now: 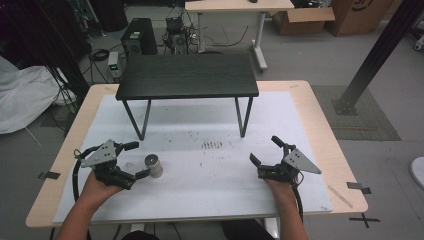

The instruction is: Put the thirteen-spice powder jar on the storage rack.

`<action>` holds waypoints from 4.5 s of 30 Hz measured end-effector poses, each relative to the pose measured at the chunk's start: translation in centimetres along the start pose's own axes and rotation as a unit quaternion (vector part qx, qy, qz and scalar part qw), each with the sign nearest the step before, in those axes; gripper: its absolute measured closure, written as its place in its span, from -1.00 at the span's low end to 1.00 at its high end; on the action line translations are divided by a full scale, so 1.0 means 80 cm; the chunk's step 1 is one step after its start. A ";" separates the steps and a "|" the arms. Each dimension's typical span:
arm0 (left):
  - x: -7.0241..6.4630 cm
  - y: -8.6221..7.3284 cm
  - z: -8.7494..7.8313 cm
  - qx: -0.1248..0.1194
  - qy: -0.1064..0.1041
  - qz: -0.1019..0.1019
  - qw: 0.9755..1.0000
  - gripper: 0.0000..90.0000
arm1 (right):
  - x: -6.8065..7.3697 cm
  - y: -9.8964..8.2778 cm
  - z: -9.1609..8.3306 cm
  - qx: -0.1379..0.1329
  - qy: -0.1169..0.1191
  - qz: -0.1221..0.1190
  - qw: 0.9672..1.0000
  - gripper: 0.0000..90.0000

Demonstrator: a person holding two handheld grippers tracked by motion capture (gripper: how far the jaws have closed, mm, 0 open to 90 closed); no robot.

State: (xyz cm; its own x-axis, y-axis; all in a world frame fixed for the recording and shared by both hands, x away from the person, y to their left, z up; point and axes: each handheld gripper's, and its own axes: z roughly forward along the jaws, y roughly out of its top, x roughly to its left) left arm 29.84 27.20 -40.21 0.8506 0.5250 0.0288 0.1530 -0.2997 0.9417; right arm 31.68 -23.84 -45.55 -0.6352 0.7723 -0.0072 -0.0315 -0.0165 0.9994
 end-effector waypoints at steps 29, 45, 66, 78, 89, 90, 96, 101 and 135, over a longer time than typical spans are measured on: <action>-0.002 -0.009 0.035 0.093 0.008 -0.007 0.996 -0.75 | 0.000 0.000 -0.001 -0.002 0.001 0.000 1.000 -1.00; 0.000 -0.012 0.039 0.121 0.004 -0.010 0.993 -0.21 | -0.001 0.000 0.000 -0.002 0.001 0.001 1.000 -1.00; -0.002 -0.012 0.038 0.121 0.004 0.000 0.993 0.07 | -0.001 0.000 0.000 -0.002 0.001 0.003 1.000 -1.00; -0.005 -0.003 0.035 0.120 0.003 0.008 0.993 0.08 | -0.001 0.000 0.000 0.000 0.001 0.003 1.000 -1.00; -0.006 0.033 0.021 0.120 -0.001 0.010 0.993 0.08 | 0.000 0.000 0.000 0.000 0.001 0.000 1.000 -1.00; -0.005 0.038 0.020 0.122 -0.004 0.005 0.993 0.08 | 0.000 0.000 0.000 0.000 0.001 0.000 1.000 -1.00; -0.005 0.054 0.016 0.123 -0.008 -0.002 0.992 0.08 | 0.000 0.000 0.000 0.000 0.001 -0.001 1.000 -1.00; -0.005 0.074 0.010 0.113 -0.014 -0.002 0.994 0.08 | 0.000 0.000 0.000 0.000 0.001 -0.002 1.000 -1.00; 0.011 0.186 -0.006 0.082 -0.022 0.006 0.996 0.08 | 0.000 0.000 0.000 0.000 0.001 -0.001 1.000 -1.00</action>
State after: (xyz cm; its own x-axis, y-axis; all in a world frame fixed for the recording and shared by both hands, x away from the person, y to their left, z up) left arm 32.66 23.60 -26.02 0.8734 0.4866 0.0217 0.2199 -0.4336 0.8739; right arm 31.64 -23.83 -45.55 -0.6371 0.7707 -0.0094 -0.0335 -0.0155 0.9993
